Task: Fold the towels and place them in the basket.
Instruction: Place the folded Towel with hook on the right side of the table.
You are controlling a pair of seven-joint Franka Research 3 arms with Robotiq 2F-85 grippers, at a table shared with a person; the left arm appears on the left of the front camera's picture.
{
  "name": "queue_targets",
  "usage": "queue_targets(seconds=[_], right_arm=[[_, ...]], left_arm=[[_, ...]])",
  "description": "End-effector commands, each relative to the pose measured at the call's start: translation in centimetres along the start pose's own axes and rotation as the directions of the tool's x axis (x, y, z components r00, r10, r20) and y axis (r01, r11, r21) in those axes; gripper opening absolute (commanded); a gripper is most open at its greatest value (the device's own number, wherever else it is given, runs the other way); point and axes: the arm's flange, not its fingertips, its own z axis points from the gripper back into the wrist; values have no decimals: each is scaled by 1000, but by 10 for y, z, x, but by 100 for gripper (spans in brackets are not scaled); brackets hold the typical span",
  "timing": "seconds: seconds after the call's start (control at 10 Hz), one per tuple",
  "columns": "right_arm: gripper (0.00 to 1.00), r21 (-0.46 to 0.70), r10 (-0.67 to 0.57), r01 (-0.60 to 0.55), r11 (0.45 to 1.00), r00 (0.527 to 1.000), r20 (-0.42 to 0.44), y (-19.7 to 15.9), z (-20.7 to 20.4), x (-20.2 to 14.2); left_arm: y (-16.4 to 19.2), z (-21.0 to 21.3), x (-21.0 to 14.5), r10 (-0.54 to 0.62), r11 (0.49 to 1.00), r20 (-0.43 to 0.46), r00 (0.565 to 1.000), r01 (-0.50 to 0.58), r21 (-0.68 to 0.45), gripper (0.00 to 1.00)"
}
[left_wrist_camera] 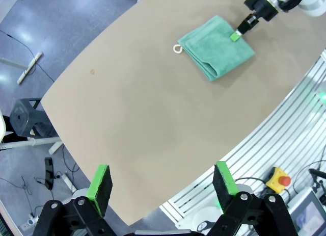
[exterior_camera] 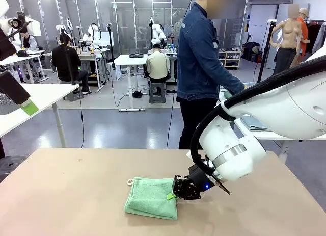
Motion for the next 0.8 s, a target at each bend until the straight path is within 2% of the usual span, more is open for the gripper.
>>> queue_targets(seconds=[0.0, 0.1, 0.2, 0.4, 0.6, 0.7], right_arm=[[6, 0, 0, 0, 1000, 1000, 0, 0, 0, 0], [6, -39, 55, -54, 998, 999, 3, 10, 27, -1], [6, -85, 84, -86, 993, 996, -19, 4, 51, -1], [6, -108, 98, -99, 989, 995, -16, -38, 107, 5], [6, -119, 91, -85, 989, 995, 46, -82, 164, 11], [6, -143, 98, -90, 986, 994, 49, -104, 193, 10]], left_arm=[[0, -1, 2, 7, 1000, 8, 1000, -7, 18, 100], [0, -1, 2, 7, 1000, 8, 1000, -7, 18, 100], [0, -1, 2, 7, 1000, 8, 1000, -7, 18, 100], [0, -1, 2, 7, 1000, 8, 1000, -7, 18, 100], [0, -1, 2, 7, 1000, 8, 1000, -7, 18, 100], [0, -1, 2, 7, 1000, 8, 1000, -7, 18, 100]])
